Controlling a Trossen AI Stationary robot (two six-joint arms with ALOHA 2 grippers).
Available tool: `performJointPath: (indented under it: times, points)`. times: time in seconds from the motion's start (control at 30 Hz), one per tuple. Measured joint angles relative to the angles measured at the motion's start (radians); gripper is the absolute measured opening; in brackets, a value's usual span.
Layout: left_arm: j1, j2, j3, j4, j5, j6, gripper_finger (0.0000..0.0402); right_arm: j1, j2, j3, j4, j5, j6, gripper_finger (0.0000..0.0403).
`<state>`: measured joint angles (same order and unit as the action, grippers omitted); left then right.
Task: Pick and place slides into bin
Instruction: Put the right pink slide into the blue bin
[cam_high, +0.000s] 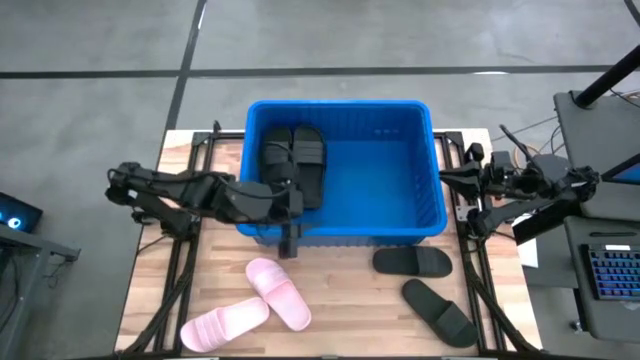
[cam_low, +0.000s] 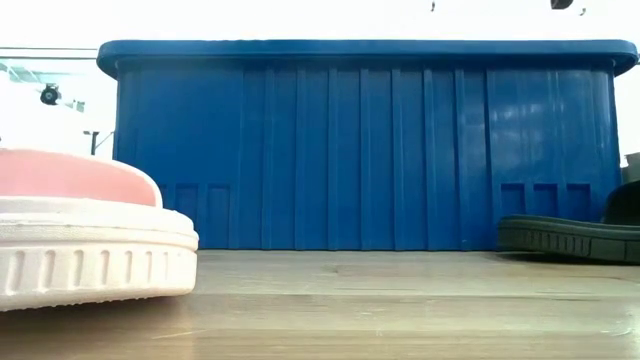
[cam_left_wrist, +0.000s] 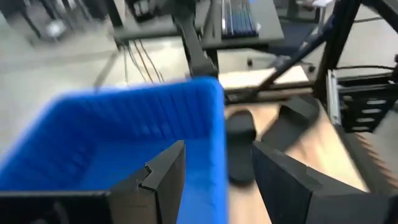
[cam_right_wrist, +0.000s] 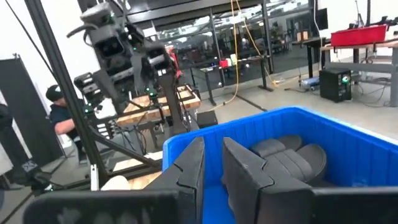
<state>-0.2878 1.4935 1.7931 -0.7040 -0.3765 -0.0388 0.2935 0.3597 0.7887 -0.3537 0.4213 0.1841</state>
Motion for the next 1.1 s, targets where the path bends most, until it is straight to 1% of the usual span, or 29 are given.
performJointPath:
  times: [0.1, 0.27, 0.47, 0.53, 0.63, 0.73, 0.93, 1.0, 1.1]
  points:
    - [-0.04, 0.008, 0.0, -0.044, 0.0, -0.116, 0.0169, 0.0, 0.004, 0.0, 0.001, 0.0, -0.001, 0.0048]
    - [-0.11, 0.028, 0.0, -0.109, -0.003, -0.258, 0.0169, 0.0, 0.02, 0.001, 0.0, 0.002, -0.009, 0.0048]
    - [-0.17, 0.089, -0.001, -0.24, 0.0, -0.433, 0.0169, 0.0, 0.023, 0.002, 0.0, 0.007, 0.009, 0.0048]
    - [-0.179, 0.114, -0.002, -0.238, 0.038, -0.461, 0.0169, 0.0, 0.022, 0.004, 0.0, 0.007, 0.024, 0.0048]
    - [-0.182, 0.157, -0.002, -0.246, 0.135, -0.529, 0.0169, 0.0, 0.021, 0.008, 0.001, 0.007, 0.04, 0.0048]
    - [-0.189, 0.204, -0.002, -0.298, 0.192, -0.612, 0.0169, 0.0, 0.021, 0.01, 0.001, 0.007, 0.041, 0.0048]
    - [-0.218, 0.296, -0.009, -0.504, 0.216, -0.738, 0.0169, 0.0, 0.023, 0.01, 0.001, 0.007, 0.041, 0.0048]
    - [-0.227, 0.323, -0.018, -0.539, 0.22, -0.752, 0.0169, 0.0, 0.023, 0.01, 0.001, 0.007, 0.041, 0.0048]
    - [-0.243, 0.355, -0.021, -0.544, 0.223, -0.755, 0.0169, 0.0, 0.023, 0.01, 0.0, 0.007, 0.041, 0.0048]
